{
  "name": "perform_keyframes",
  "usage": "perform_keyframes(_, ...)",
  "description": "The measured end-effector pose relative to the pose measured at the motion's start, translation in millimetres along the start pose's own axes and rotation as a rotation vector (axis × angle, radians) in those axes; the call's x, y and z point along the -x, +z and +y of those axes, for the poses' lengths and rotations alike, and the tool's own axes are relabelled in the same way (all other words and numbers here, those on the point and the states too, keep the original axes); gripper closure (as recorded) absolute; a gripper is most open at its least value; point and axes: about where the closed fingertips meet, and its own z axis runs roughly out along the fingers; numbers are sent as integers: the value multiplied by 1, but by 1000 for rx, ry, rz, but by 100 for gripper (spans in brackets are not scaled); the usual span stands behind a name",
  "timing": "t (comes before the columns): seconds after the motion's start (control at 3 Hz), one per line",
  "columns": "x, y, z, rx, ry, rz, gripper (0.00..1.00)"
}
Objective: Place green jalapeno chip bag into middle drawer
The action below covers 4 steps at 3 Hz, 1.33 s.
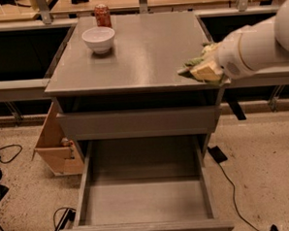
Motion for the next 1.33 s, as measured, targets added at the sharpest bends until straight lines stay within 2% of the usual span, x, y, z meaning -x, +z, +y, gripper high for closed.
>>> perform_keyframes(0.33, -54, 9, 66, 98, 98, 34, 100)
perform_keyframes(0.67, -91, 42, 113, 185, 180, 21, 100)
perform_keyframes(1.0, -91, 42, 114, 185, 180, 21, 100)
perform_keyframes(1.33, -105, 66, 135, 230, 220, 21, 100)
